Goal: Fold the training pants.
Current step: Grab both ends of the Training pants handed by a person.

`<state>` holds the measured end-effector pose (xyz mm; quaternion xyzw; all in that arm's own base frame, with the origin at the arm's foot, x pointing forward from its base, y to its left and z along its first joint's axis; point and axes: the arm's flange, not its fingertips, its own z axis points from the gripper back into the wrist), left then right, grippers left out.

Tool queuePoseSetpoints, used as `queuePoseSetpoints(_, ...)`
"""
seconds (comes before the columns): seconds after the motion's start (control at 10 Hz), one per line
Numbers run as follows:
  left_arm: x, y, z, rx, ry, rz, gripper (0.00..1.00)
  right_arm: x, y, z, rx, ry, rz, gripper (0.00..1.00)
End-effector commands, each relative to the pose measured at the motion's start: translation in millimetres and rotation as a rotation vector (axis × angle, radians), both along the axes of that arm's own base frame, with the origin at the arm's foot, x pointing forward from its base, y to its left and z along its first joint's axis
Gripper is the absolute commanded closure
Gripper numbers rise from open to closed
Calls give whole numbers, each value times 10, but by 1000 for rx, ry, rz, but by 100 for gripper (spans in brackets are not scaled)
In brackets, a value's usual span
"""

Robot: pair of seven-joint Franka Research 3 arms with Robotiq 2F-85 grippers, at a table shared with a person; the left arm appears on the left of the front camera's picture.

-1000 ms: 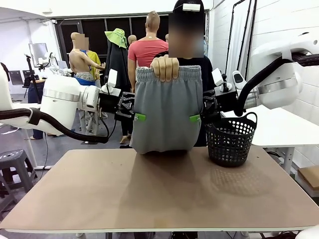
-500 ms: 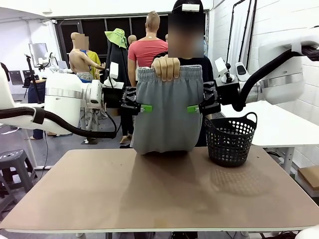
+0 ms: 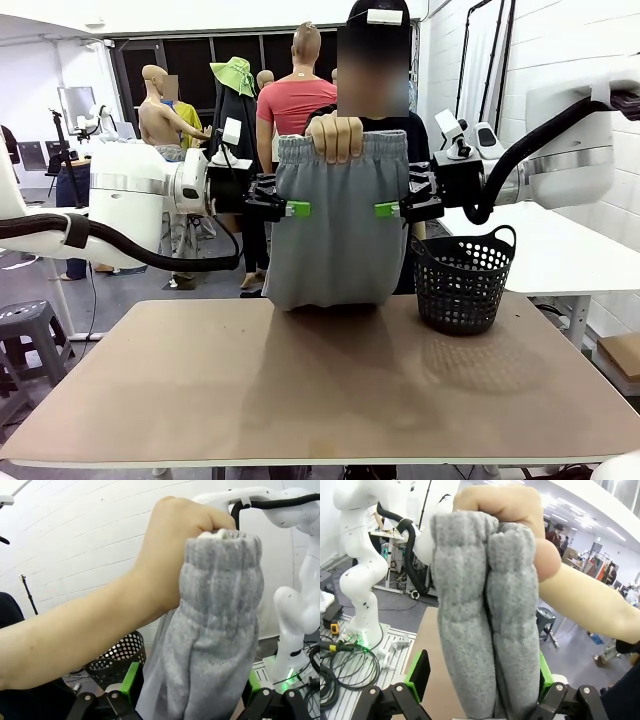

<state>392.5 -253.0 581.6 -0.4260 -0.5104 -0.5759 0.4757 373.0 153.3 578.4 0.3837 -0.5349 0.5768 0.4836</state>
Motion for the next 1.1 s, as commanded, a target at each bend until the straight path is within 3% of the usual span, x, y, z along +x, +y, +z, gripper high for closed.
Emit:
queuePoseSetpoints(0.0,26,-56,6,-47,4,17,0,76,41,33,26,51,-45,0)
queuePoseSetpoints(0.3,56,-129,14,-68,-18,15,0,141,45,67,100,94,-40,0)
queuePoseSetpoints(0.6,68,-134,4,-84,-10,11,0,194,148,55,106,144,45,0)
queuePoseSetpoints(0.7,76,-148,-8,-86,-32,14,8,206,186,44,91,173,58,0)
queuePoseSetpoints(0.8,99,-156,-12,-101,-62,34,28,215,214,33,82,203,79,0)
queuePoseSetpoints(1.0,112,-181,-17,-99,-70,68,68,214,220,36,66,221,69,36)
